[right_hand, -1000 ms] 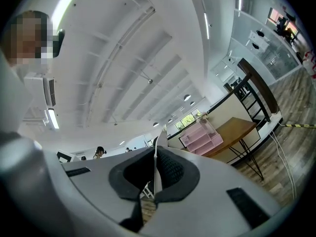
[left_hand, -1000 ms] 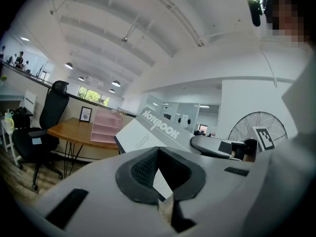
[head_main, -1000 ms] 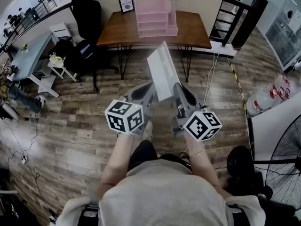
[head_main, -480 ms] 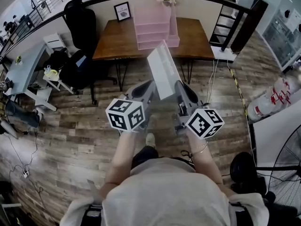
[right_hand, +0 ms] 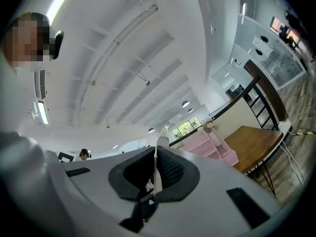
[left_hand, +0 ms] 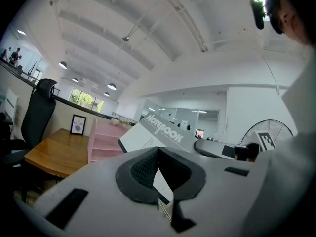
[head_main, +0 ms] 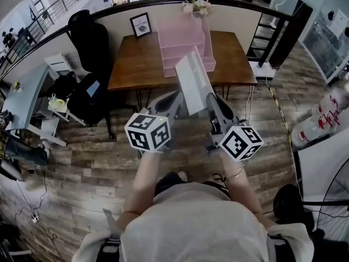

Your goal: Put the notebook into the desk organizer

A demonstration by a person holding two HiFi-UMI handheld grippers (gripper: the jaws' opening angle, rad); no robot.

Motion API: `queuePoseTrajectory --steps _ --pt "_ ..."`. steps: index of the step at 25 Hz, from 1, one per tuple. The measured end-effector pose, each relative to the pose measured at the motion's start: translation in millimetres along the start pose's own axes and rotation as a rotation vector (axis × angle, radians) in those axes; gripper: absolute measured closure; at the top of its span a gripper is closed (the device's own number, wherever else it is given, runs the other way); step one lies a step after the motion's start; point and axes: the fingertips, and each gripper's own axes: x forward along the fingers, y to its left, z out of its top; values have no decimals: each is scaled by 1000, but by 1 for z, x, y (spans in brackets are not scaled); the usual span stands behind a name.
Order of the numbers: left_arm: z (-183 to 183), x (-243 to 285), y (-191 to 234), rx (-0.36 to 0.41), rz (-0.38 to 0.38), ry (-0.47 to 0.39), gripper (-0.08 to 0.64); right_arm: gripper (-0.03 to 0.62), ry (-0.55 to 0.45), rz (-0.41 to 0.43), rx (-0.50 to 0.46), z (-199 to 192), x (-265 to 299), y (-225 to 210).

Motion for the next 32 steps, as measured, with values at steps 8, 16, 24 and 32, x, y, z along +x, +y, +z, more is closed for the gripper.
queuePoseTrajectory --steps 8,16,24,32 --pt "3 22 44 -35 -5 27 549 572 38 -23 13 -17 44 -15" --pt "1 43 69 -52 1 38 549 572 57 -25 33 -26 79 -34" --pt "18 78 120 -48 54 33 549 572 18 11 73 -15 143 -64" --pt "48 144 159 -24 71 21 549 572 -31 61 78 22 213 -106"
